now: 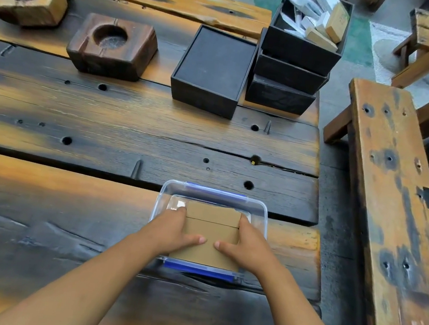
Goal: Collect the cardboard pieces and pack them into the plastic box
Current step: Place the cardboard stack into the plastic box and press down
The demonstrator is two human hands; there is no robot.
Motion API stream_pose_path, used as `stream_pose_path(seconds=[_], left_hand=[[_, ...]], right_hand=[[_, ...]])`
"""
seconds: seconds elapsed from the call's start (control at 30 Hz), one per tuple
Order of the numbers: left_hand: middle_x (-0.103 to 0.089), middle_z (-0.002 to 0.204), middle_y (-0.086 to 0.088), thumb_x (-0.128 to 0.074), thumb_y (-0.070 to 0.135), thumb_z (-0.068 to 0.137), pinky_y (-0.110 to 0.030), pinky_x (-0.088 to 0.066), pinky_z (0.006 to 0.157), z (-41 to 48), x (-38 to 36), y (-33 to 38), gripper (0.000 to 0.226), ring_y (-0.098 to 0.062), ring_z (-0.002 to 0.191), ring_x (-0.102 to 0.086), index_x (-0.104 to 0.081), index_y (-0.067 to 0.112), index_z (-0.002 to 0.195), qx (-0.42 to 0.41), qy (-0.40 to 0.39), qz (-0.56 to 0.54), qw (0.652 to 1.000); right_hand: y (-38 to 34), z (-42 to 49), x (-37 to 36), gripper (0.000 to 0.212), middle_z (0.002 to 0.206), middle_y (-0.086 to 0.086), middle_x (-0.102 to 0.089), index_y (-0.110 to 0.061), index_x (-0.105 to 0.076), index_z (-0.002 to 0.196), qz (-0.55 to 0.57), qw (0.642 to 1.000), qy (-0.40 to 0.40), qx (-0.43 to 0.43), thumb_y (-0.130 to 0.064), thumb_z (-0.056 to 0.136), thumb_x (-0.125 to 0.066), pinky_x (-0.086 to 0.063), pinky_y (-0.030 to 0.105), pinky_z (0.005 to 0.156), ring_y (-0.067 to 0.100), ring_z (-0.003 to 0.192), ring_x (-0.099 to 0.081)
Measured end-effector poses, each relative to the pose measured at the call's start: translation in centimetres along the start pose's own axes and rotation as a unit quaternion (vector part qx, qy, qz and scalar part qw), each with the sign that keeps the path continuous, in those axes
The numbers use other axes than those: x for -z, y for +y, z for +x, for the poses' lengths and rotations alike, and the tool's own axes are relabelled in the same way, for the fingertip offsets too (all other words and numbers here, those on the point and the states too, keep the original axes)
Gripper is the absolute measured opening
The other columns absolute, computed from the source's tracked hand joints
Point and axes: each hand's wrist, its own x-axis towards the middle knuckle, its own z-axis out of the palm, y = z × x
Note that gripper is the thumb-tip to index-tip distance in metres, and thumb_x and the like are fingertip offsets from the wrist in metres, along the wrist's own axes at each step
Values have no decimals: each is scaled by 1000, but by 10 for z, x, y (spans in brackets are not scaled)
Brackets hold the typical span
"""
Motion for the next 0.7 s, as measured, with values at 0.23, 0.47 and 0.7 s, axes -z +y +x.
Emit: stream_pose_path(seconds=[0.23, 0.47, 0.7], left_hand=[[-59, 129, -5, -71, 65, 70, -32, -48, 88, 0, 2, 2, 84, -21, 114, -58, -47, 13, 132, -15, -2, 0, 1000], [-62, 130, 1, -71, 67, 66, -30, -49, 86, -6, 2, 0, 95, -19, 110, -61, -37, 19, 140, -19, -9, -25, 999], [-66, 115, -3, -69, 69, 69, -24, -38, 66, -2, 7, 1, 75, -14, 87, -51, -54, 15, 119, -2, -22, -7, 1000]], right_hand=[[-2, 5, 0, 81, 125, 0, -63, -21, -40, 130, -11, 999, -26, -39, -54, 66, -78, -51, 31, 88, 16, 102, -61], [-2, 4, -5, 132, 140, 7, -55, -21, 11, 155, -57, 997, -29, -38, -64, 64, -74, -45, 31, 95, 24, 122, -56], [-8, 4, -1, 111, 133, 11, -58, -9, -22, 148, -89, 995, -31, -38, -70, 66, -68, -50, 38, 95, 27, 117, -57]])
